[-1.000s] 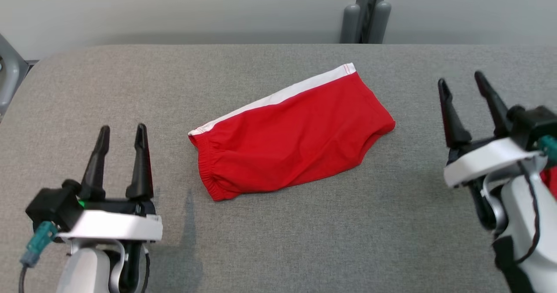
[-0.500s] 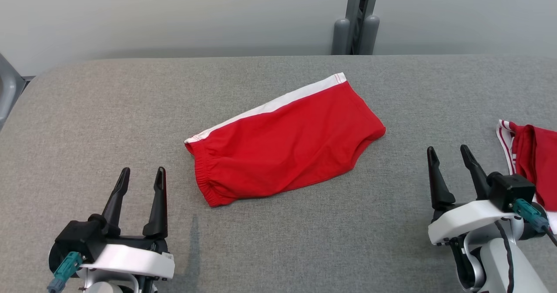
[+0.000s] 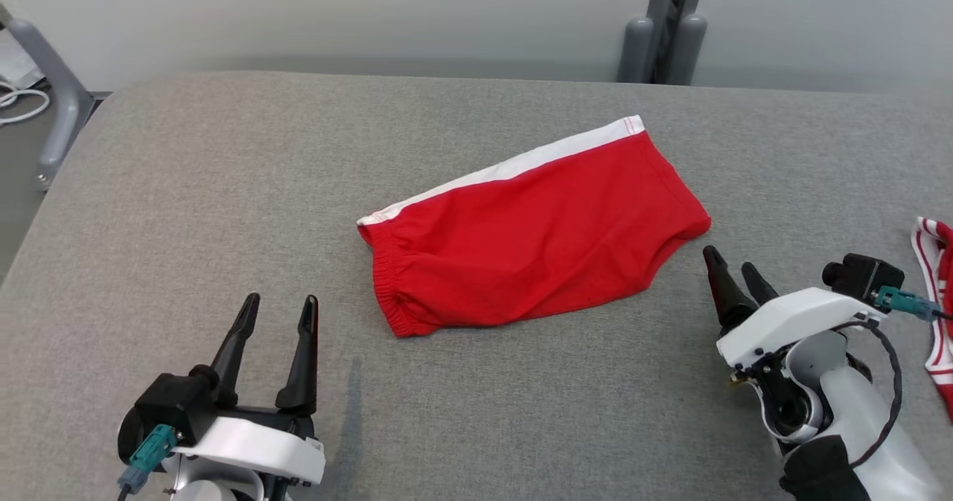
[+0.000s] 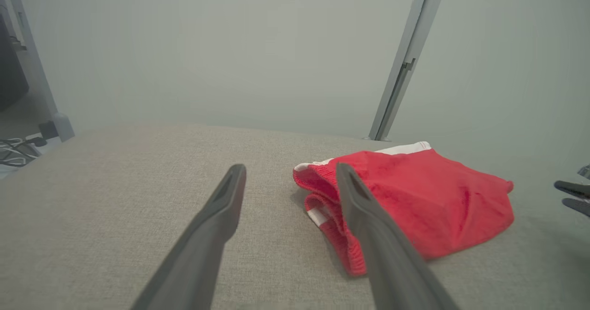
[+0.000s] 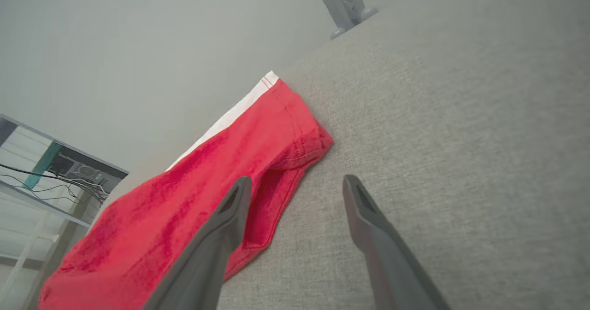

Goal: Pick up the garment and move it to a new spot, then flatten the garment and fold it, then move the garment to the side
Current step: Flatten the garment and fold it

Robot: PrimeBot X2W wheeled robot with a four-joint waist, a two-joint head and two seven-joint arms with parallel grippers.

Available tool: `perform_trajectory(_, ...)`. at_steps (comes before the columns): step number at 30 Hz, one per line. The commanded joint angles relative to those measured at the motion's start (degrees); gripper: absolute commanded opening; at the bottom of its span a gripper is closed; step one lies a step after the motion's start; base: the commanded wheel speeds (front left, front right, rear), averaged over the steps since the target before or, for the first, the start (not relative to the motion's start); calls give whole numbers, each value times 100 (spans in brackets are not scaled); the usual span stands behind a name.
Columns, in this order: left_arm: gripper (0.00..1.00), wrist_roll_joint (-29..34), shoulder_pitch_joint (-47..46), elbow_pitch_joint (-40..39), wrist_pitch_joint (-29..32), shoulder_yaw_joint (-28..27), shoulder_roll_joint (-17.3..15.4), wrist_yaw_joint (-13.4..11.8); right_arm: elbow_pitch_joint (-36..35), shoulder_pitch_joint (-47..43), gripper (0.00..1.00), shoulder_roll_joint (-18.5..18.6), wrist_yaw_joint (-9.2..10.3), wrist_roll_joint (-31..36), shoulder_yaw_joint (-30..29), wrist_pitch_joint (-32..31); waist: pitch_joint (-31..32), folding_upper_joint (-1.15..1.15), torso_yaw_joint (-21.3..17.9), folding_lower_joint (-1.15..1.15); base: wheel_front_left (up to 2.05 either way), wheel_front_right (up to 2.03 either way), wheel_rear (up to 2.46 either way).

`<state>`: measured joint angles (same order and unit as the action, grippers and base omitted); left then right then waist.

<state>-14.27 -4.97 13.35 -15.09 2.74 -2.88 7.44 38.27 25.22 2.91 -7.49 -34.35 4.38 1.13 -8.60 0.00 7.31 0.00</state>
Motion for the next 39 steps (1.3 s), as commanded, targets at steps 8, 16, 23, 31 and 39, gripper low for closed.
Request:
perform_trajectory(8,100,-153,-132,65,-2,42,-15,6,756,600,100,24,0,-1811,-113,-508,-91,0,576,0,0,0,0)
perform_trajectory(16,100,-269,-154,-44,-2,98,-14,4,2034,1292,100,53,-6,-1679,-573,-390,-276,0,1014,0,0,0,0)
perform_trajectory(23,100,-402,-194,-45,-2,164,-13,4,2735,1778,100,146,-6,-1416,-708,-207,-451,0,1153,0,0,0,0)
perform_trajectory(31,100,-499,-385,12,-2,246,-14,4,3147,2222,0,129,-6,-1092,-577,-26,-631,0,1224,0,0,0,0)
perform_trajectory(39,100,-485,-378,88,-2,210,-13,5,2834,2108,0,102,-6,-1145,-393,259,-554,0,1120,0,0,0,0)
